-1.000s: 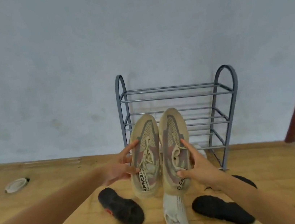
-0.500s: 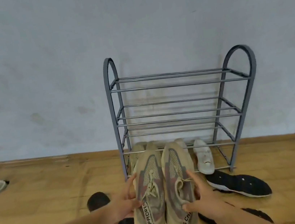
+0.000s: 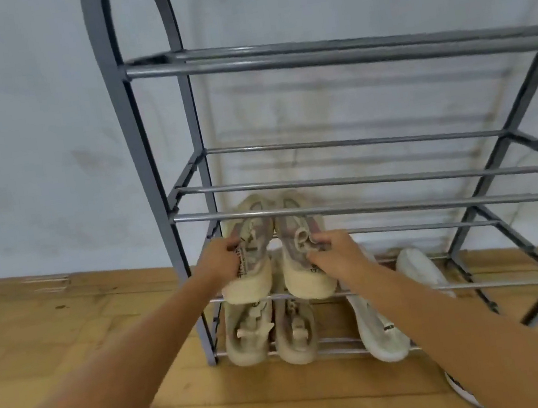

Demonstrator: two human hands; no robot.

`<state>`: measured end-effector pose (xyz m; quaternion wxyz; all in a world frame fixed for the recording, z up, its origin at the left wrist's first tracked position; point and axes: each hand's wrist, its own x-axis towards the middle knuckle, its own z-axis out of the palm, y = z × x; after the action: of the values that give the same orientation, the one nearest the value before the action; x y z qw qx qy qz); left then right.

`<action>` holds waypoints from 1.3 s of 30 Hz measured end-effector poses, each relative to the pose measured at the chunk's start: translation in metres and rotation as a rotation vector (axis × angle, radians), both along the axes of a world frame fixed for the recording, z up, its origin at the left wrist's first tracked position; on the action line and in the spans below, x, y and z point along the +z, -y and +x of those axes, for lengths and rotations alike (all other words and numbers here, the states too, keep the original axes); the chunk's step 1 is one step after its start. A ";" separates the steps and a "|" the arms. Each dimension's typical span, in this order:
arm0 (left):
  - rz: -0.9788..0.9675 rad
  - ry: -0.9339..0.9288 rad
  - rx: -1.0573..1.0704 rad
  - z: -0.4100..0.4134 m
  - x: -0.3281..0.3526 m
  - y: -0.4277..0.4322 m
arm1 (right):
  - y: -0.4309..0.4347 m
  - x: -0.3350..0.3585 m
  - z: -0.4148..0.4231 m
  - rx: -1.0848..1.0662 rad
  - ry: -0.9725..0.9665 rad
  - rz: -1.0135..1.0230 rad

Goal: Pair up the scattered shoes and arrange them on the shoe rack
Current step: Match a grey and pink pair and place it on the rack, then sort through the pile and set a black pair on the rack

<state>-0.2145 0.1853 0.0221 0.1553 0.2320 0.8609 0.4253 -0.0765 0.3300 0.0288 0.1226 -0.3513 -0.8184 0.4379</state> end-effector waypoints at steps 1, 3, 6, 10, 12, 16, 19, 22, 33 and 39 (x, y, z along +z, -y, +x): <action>-0.008 0.031 -0.009 -0.004 -0.002 0.002 | 0.003 -0.004 0.000 0.016 0.019 0.040; 0.054 0.074 -0.038 0.008 -0.004 0.015 | 0.012 -0.005 0.018 0.012 -0.014 0.152; 0.244 -0.174 -0.114 0.074 0.000 0.072 | 0.056 -0.006 0.080 0.007 -0.356 0.285; 0.300 -0.014 -0.382 0.189 -0.067 0.169 | 0.177 -0.080 0.161 0.374 -0.228 -0.019; 0.027 0.070 -0.506 0.225 -0.123 0.207 | 0.231 -0.135 0.184 0.553 -0.068 0.012; -0.298 -0.346 -0.489 0.205 -0.180 0.238 | 0.259 -0.180 0.170 0.710 0.174 0.100; -0.418 -0.335 -0.565 0.154 -0.170 0.242 | 0.262 -0.173 0.135 0.635 0.237 0.237; -0.888 -0.508 -0.840 0.105 -0.157 0.240 | 0.274 -0.173 0.115 0.568 0.350 0.432; 0.307 0.616 -0.317 0.080 -0.057 0.228 | 0.198 -0.083 0.146 0.219 -0.326 -0.408; 0.356 0.792 -0.177 0.135 -0.069 0.218 | 0.217 -0.087 0.157 0.211 -0.225 -1.011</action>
<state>-0.0790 -0.0329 -0.0466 0.4666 0.1471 0.6252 0.6081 0.0809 0.1127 -0.0587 -0.0199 -0.2331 -0.5179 0.8228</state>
